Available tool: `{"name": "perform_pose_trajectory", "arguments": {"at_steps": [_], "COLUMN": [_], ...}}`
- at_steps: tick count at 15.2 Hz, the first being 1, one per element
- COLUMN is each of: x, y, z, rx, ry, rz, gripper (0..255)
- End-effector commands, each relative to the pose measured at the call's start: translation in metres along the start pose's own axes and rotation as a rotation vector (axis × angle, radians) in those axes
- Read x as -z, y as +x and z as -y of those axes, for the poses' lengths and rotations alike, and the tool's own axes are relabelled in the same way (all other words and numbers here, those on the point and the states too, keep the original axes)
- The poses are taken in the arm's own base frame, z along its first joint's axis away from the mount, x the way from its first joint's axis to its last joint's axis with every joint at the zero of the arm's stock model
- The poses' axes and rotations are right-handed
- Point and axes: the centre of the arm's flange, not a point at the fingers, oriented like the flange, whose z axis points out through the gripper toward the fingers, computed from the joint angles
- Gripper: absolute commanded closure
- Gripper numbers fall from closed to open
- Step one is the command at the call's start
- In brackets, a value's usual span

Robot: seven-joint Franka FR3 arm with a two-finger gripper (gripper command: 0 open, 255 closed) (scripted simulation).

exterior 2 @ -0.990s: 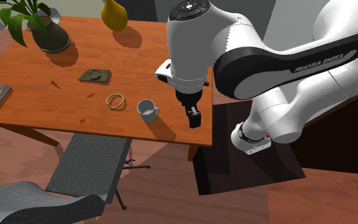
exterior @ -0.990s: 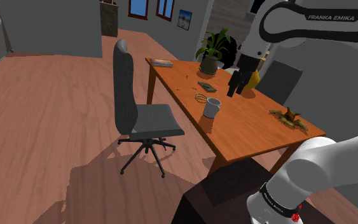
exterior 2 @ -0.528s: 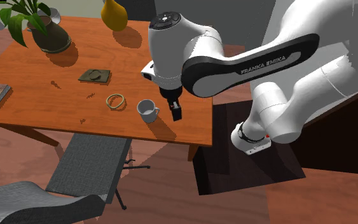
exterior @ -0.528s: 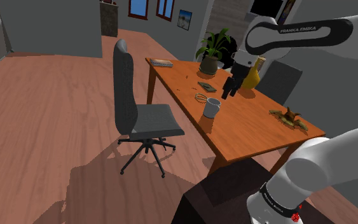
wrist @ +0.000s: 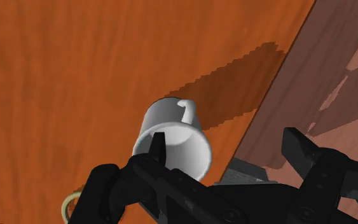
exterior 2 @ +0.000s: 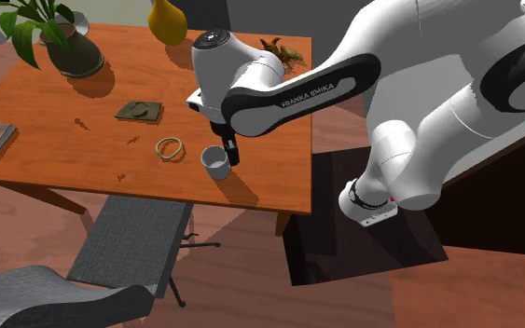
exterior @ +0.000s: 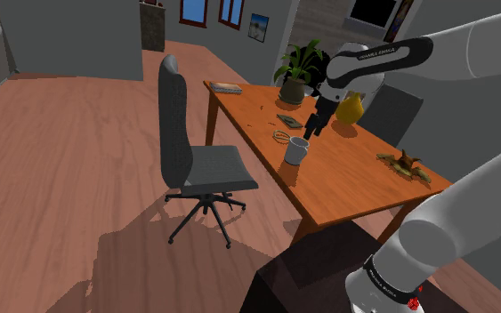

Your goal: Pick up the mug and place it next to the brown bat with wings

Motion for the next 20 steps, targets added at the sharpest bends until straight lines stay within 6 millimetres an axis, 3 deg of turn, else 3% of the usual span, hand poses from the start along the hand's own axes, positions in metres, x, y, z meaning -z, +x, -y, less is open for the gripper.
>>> {"name": "perform_pose_trajectory", "arguments": {"at_steps": [1, 8, 15, 20], "x": [-0.013, -0.05, -0.09, -0.09], "y": [0.008, 0.044, 0.046, 0.046], "z": [-0.019, -0.082, -0.082, -0.082], "rx": [0.005, 0.016, 0.016, 0.016], "ry": [-0.003, -0.008, -0.008, -0.008], "rz": [-0.009, -0.037, -0.037, -0.037], "gripper": [0, 0, 0, 0]}}
